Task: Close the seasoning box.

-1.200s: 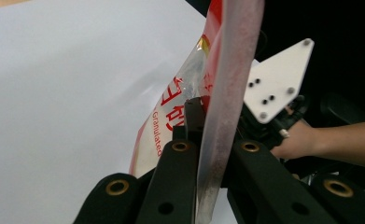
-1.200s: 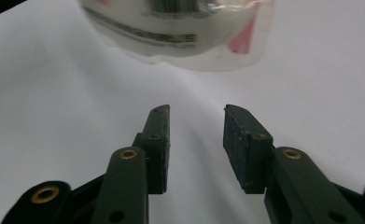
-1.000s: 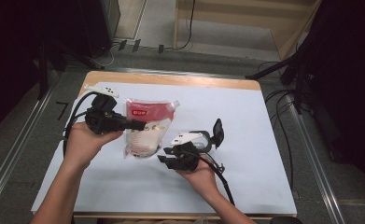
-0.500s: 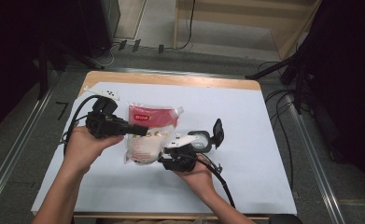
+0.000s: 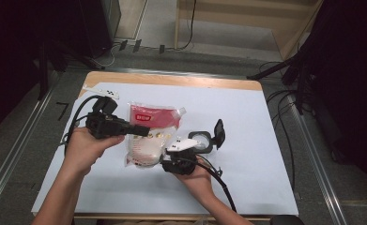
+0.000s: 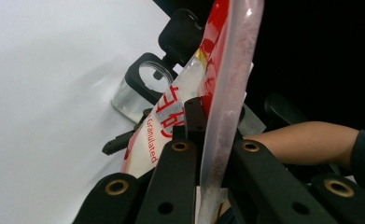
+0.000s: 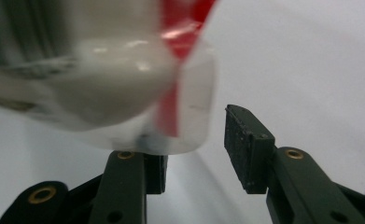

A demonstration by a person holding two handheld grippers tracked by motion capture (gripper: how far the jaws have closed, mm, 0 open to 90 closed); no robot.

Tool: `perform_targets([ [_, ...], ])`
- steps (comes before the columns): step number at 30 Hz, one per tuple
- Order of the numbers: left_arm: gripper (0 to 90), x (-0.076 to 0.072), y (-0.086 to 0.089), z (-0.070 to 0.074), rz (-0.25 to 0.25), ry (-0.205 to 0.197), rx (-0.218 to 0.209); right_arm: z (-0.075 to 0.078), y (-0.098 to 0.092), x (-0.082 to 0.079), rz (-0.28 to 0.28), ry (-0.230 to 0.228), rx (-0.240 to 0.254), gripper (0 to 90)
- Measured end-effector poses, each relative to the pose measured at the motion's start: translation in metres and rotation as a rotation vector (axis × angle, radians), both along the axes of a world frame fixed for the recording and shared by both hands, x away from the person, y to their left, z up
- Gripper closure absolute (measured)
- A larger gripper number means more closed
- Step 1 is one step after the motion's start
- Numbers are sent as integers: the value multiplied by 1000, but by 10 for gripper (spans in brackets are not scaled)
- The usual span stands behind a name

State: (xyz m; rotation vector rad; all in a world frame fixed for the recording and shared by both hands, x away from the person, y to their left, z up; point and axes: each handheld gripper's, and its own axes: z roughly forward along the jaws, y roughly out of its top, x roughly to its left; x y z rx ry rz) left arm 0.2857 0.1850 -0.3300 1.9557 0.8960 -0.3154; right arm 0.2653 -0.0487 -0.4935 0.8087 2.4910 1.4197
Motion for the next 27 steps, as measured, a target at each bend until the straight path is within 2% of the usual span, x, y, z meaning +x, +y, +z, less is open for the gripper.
perform_targets([
  [1,900,0,-1,-1,11,-8,13,1,1,-2,9,-9,6,612],
  [2,900,1,-1,-3,11,1,11,2,2,-4,14,-18,18,638],
  [4,900,2,-2,-4,13,2,3,4,5,-9,27,-57,-19,636],
  [8,900,3,-9,-6,32,-8,27,4,11,-17,62,-92,-58,626],
  [9,898,3,-11,-7,32,0,18,5,13,-20,67,-108,-69,607],
  [11,896,4,-16,-10,41,-10,21,7,18,-26,63,-150,-81,562],
  [15,888,6,-29,-15,9,-19,11,11,24,-37,95,-218,-115,555],
  [20,872,4,-38,-15,-13,-74,34,15,23,-39,115,-132,-55,558],
  [21,865,4,-39,-15,-27,-95,50,16,23,-39,122,-120,-48,559],
  [23,862,4,-41,-15,-49,-110,83,17,21,-40,136,-97,-38,560],
  [25,855,5,-43,-15,-66,-124,97,18,20,-41,153,-78,-28,561],
  [27,849,4,-45,-16,-74,-175,119,19,20,-42,159,-66,-17,579],
])
